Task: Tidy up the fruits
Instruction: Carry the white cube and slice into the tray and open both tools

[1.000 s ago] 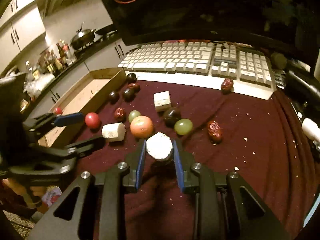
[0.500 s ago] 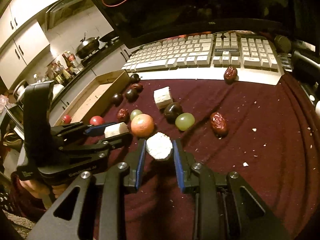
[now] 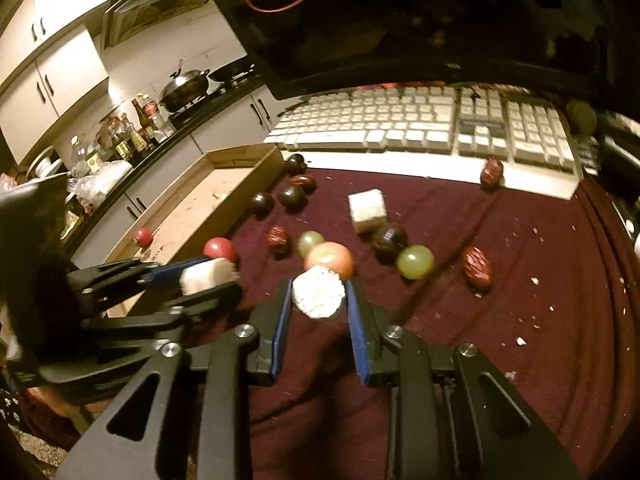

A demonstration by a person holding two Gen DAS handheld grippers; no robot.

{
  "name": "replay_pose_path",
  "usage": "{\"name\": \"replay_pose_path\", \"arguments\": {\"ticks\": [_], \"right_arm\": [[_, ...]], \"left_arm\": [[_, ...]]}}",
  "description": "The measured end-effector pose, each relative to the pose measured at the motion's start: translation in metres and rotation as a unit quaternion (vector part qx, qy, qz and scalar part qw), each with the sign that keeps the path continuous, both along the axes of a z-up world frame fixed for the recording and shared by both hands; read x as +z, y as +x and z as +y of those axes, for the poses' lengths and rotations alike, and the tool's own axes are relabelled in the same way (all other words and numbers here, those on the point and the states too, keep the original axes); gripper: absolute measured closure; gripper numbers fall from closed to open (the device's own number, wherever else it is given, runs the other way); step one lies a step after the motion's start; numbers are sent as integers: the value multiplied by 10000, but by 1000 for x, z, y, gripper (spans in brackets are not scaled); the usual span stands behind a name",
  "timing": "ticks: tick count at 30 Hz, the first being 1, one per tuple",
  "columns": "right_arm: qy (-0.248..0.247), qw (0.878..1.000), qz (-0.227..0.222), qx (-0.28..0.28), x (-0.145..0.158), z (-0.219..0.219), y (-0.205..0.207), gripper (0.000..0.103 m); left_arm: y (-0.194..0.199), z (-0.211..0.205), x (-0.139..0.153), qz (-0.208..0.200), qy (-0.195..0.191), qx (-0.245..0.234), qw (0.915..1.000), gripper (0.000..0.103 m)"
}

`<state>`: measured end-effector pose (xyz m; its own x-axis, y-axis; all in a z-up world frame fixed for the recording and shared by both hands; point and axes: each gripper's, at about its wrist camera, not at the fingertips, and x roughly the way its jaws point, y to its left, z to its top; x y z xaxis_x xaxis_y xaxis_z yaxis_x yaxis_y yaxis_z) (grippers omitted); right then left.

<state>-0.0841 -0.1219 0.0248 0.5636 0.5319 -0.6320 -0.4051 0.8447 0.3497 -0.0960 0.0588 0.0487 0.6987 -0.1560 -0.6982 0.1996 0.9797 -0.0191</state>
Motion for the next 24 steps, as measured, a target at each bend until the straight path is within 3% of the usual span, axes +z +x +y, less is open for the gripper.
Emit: {"name": "replay_pose_path", "arguments": {"ticks": [5, 10, 19, 24], "right_arm": [[-125, 9993, -169, 296, 17, 40, 1, 74], [-168, 9960, -389, 781, 34, 94, -3, 74], [-277, 9884, -442, 1428, 38, 176, -9, 74], [-506, 9882, -259, 1419, 25, 206, 3, 74]], "left_arm": [[-15, 47, 24, -490, 60, 671, 9965, 62], [-20, 86, 28, -664, 156, 1254, 9898, 62], [-19, 124, 9, -436, 194, 1608, 9858, 62], [-12, 139, -7, -210, 289, 1729, 9843, 62]]}}
